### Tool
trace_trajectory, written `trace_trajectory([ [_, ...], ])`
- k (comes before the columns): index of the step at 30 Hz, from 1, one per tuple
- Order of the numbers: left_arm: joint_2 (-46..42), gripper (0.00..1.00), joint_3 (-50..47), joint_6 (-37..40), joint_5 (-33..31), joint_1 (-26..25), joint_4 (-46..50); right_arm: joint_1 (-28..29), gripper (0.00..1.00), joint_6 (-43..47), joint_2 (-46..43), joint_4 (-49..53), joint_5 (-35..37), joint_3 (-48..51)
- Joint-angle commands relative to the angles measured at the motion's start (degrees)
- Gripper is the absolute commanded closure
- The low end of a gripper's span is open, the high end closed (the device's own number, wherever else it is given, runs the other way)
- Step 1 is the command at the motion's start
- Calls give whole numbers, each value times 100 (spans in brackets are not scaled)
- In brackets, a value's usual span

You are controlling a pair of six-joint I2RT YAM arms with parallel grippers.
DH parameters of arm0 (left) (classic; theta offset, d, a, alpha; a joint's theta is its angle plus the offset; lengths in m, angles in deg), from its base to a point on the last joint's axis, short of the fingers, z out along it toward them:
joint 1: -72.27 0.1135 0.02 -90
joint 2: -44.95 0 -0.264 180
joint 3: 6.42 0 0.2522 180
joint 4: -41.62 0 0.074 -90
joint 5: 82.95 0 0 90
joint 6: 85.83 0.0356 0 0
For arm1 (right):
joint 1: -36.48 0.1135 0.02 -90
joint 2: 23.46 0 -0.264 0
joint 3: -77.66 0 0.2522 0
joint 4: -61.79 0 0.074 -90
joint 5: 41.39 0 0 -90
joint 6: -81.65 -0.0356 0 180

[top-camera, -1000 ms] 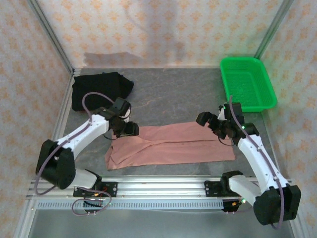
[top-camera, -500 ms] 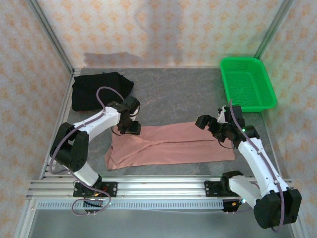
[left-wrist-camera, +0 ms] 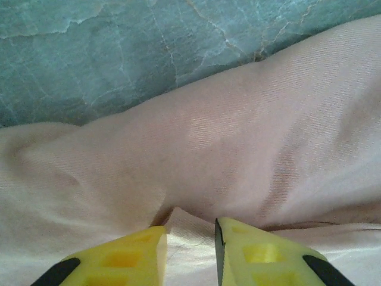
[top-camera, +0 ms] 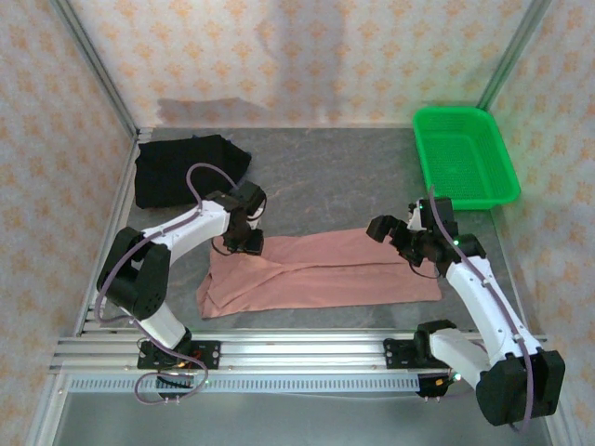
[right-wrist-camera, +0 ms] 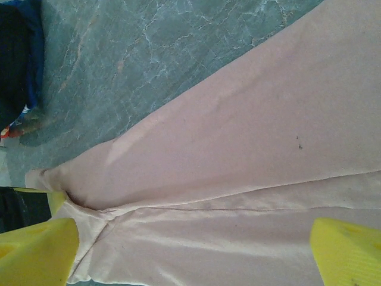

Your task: Fold and stack the t-shirts

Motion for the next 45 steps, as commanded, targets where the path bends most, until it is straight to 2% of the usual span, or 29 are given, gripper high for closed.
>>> trace_trajectory([
  [1,31,79,-100,54,19,-84,120,16,1,-7,32,11,155,-15],
  [8,-347,95,-341,-138,97,-179,90,12,1,-68,107,-99,188,-5],
  [13,-678,100,-542,-409,71,-526,61,12,1,-132,175,-219,202,34],
  [17,-979,100,-731,-797,-35,-797,-89,16,1,-188,240,-319,188,41],
  [20,-1161,100,-766,-1008,-288,-1054,-88,16,1,-196,276,-365,186,37],
  [22,-1264,100,-752,-1116,-851,-1083,117,16,1,-187,296,-379,139,33],
  [24,-1320,88,-770,-1149,-1127,-983,145,21,1,-166,304,-392,94,35],
  [27,-1223,71,-713,-1094,-1178,-685,127,16,1,-137,305,-375,43,51],
  [28,-1182,68,-721,-1051,-1125,-594,51,16,1,-128,303,-375,13,50],
  [36,-524,67,-484,-548,-1041,-351,-266,14,1,-77,271,-279,-48,54],
  [40,-324,67,-348,-455,-1172,-317,-315,16,1,-101,226,-254,-25,68],
  [45,-263,67,-293,-451,-1027,-316,-498,16,1,-144,174,-268,-29,112],
])
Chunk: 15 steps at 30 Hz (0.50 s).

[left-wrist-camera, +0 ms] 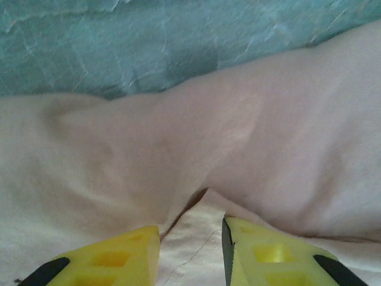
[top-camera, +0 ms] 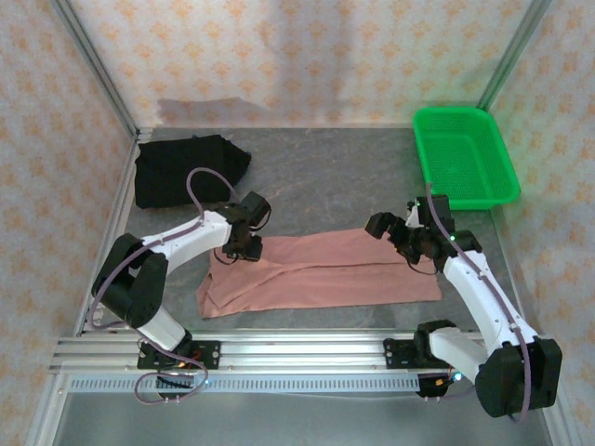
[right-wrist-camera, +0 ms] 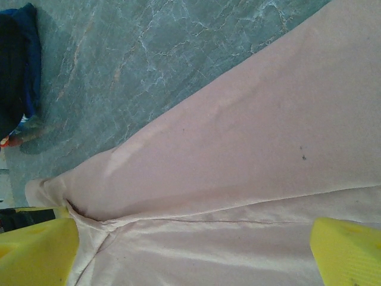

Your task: Fold and stack the t-shirts

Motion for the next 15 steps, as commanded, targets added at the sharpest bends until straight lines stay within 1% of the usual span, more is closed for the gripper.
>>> trace_trajectory([
  [1,20,67,158,107,-66,38,-207,16,1,3,-109,13,-40,92],
  [10,152,68,100,117,-78,42,-292,16,1,-74,-74,-88,-95,171],
  [15,209,71,96,82,17,38,-355,16,1,-56,-83,-74,-93,181],
])
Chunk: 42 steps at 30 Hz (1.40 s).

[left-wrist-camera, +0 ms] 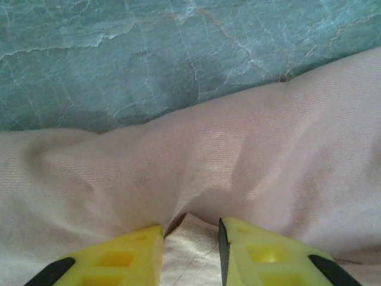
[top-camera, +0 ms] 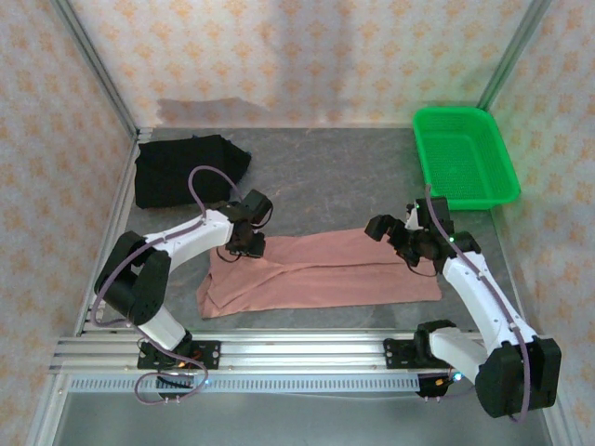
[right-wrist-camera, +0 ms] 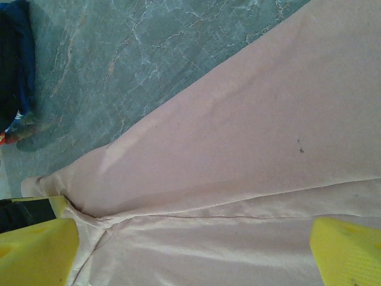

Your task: Fold and stack the t-shirts

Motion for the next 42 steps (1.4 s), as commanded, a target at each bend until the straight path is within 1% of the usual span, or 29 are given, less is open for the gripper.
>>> trace_trajectory([
  [1,116,71,68,86,-12,40,-68,12,0,-28,-75,-55,-49,78],
  [6,143,78,41,105,29,42,-85,15,1,-30,-76,-64,-32,80],
  [9,129,84,9,112,58,43,-47,16,1,-37,-76,-82,-35,80],
  [14,-109,94,-61,68,92,26,13,16,1,-55,-76,-106,-9,97],
  [18,-351,98,-128,27,131,-18,70,16,1,-115,-69,-186,-5,127],
  [21,-540,99,-229,-85,186,-82,62,16,1,-126,-63,-211,21,135],
  [36,-1526,99,-873,-940,52,-916,154,18,1,-158,64,-292,74,159],
  [42,-1951,99,-1112,-1660,51,-1409,157,16,1,-179,133,-373,73,220],
])
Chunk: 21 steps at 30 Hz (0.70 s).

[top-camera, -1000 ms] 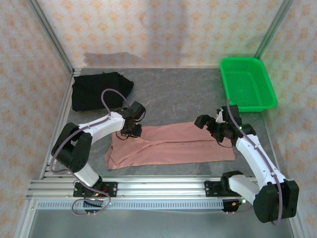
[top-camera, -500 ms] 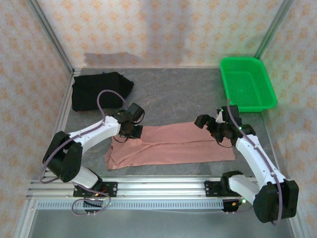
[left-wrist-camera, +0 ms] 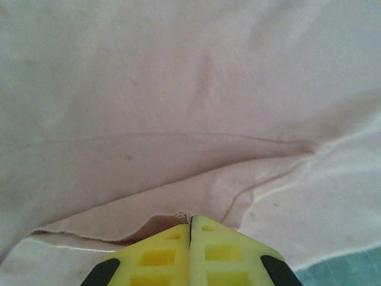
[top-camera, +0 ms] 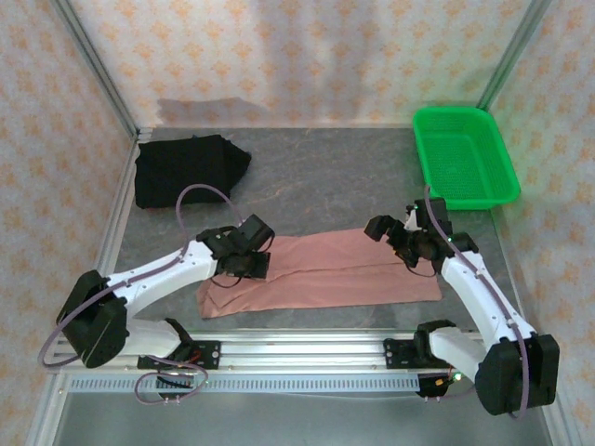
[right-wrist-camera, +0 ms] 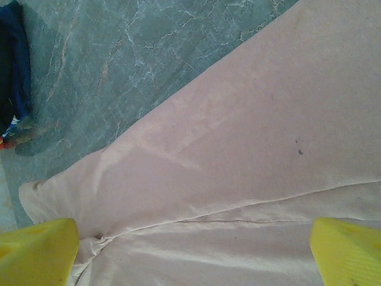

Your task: Fold and stack the t-shirts

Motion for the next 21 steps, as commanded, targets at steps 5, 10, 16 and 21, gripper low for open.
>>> trace_trajectory([
  [5,-344,99,-304,-1143,-209,-716,-17,16,1,-66,144,-232,68,100],
  [10,-213,99,-479,-1578,-323,-1261,-234,16,1,-67,249,-276,67,117],
  [16,-44,98,-473,-1905,-422,-1731,-293,14,1,10,385,-202,150,137],
  [21,-159,93,-553,-2205,-415,-1937,-246,15,1,-4,519,-274,173,152],
])
